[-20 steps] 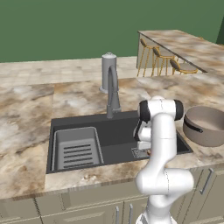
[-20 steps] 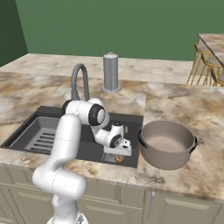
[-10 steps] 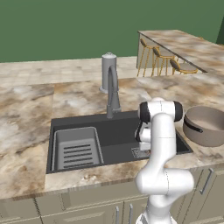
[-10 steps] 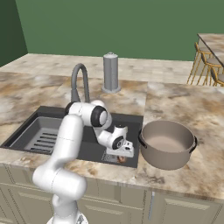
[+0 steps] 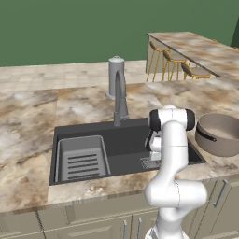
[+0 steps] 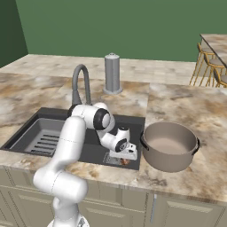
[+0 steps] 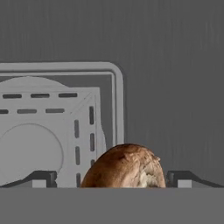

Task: Dump the mushroom from the pot into the sink. Then turn on the water and wash the mushroom. Then turn off the water and put the mushroom back in the pot.

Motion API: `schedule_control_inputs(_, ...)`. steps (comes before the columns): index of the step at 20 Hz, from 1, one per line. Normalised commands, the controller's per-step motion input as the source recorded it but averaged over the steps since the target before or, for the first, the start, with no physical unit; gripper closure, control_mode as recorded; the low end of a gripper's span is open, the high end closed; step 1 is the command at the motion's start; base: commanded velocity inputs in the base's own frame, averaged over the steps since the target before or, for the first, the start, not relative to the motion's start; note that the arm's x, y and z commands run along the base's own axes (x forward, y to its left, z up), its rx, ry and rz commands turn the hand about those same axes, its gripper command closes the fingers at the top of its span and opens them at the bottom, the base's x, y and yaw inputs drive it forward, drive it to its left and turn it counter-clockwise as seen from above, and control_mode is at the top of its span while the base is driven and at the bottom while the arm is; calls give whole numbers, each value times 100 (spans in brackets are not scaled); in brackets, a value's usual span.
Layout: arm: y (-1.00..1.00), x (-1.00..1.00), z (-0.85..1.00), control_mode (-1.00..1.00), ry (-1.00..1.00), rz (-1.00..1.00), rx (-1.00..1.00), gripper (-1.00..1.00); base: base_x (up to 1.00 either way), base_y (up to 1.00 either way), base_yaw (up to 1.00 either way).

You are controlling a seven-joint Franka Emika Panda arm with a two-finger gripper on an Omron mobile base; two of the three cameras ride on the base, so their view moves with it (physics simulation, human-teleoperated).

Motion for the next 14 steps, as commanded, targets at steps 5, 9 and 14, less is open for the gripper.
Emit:
schedule_control_inputs(5, -2, 0, -4, -100, 0, 0, 0, 100, 0, 0, 0)
schedule_control_inputs(9, -18, 0, -8, -100, 0, 0, 0, 100, 0, 0, 0)
schedule_control_inputs(14, -31, 0, -9, -100, -1, 0, 0, 100, 0, 0, 0)
